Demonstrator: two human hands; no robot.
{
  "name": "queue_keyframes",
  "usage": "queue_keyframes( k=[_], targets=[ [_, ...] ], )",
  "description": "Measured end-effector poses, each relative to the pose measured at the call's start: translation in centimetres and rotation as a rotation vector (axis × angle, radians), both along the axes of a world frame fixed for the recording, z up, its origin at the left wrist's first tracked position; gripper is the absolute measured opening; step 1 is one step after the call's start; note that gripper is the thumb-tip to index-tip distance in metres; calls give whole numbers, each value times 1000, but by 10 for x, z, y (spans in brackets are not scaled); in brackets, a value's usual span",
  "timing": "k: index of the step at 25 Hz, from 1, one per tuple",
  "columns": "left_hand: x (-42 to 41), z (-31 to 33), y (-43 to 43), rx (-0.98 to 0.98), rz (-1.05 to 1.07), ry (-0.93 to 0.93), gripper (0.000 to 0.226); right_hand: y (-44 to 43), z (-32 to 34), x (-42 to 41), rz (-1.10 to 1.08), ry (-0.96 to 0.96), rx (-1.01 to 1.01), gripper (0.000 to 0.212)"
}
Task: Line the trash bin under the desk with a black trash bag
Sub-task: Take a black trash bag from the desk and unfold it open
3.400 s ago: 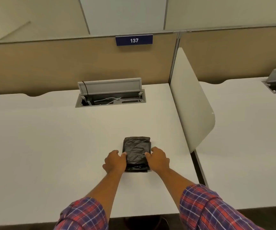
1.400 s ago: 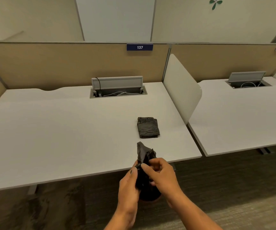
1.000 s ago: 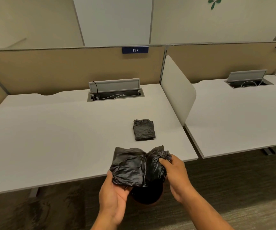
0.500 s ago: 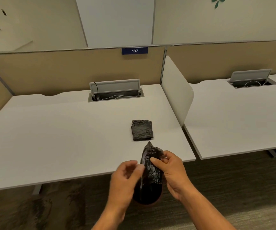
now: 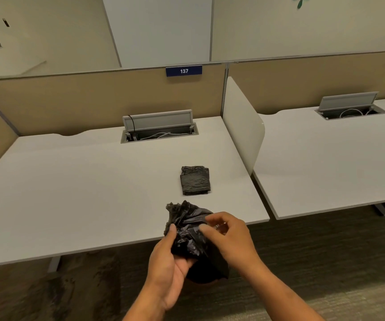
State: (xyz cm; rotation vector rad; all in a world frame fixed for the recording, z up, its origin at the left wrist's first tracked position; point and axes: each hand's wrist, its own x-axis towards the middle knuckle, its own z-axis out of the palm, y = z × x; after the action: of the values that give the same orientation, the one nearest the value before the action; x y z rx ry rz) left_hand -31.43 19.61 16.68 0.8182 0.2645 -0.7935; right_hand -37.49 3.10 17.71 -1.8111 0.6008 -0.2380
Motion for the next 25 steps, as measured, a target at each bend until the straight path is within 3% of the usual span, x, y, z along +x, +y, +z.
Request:
queue_keyframes(
  k=[3, 6, 7, 15, 18, 20, 24, 25],
  targets=[
    [-6, 4, -1, -78, 1, 20, 57, 12, -5, -2, 94, 61, -223, 46],
    [-9, 4, -5, -23, 25, -14, 54, 8, -8, 1, 25, 2, -335, 14],
    [-8, 4, -6, 2, 47, -20, 52, 3, -9, 1, -6, -9, -307, 7],
    [17, 3, 21, 174, 225, -72, 31, -40, -36, -27, -305, 47, 171, 25],
    [23, 3, 25, 243, 220, -114, 29, -38, -37, -33, -453, 13, 164, 41],
    [23, 6, 23, 270, 165, -162, 28, -32, -26, -28, -407, -63, 68, 40],
    [16, 16, 12, 356, 29, -324, 27, -15, -1, -11, -58, -91, -129, 17],
    [14, 19, 9, 377, 9, -365, 27, -9, 4, -8, 18, -97, -201, 21]
  ],
)
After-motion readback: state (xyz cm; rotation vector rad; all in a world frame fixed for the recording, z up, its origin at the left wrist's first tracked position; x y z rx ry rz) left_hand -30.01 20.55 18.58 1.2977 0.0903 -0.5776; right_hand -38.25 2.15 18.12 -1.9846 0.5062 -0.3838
